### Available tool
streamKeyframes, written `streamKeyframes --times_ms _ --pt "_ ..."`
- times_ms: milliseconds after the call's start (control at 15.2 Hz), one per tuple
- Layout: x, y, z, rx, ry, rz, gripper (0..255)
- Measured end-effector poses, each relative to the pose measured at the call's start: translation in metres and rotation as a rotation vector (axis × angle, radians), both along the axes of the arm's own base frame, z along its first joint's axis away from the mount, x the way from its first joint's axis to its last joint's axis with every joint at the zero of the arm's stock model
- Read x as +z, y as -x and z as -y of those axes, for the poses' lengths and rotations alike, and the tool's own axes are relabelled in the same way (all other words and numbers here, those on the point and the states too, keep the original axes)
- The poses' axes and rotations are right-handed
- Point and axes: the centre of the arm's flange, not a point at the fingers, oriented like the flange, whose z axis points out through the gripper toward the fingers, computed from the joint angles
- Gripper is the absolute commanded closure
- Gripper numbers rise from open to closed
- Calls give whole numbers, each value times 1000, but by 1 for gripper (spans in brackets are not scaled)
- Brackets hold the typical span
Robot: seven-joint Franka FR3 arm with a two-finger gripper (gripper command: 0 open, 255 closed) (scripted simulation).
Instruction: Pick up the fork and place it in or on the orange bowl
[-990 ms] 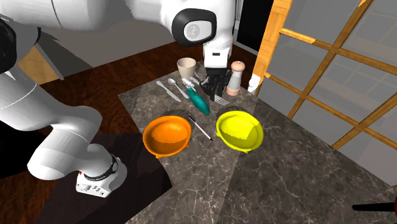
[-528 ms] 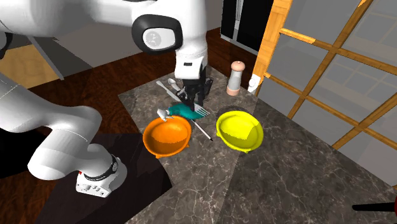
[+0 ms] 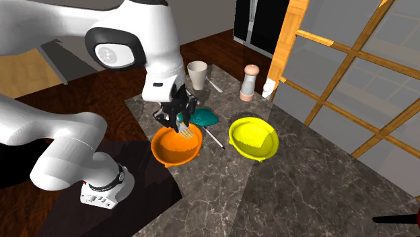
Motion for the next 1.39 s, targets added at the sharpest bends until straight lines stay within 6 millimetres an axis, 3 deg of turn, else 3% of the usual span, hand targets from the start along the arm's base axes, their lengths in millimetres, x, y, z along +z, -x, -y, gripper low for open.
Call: streamKeyframes --times_ms 858,1320,1386 --pt "-65 7 4 1 -1 -1 255" --pt "-70 7 4 1 -1 0 255" --pt "-70 7 4 1 -1 0 0"
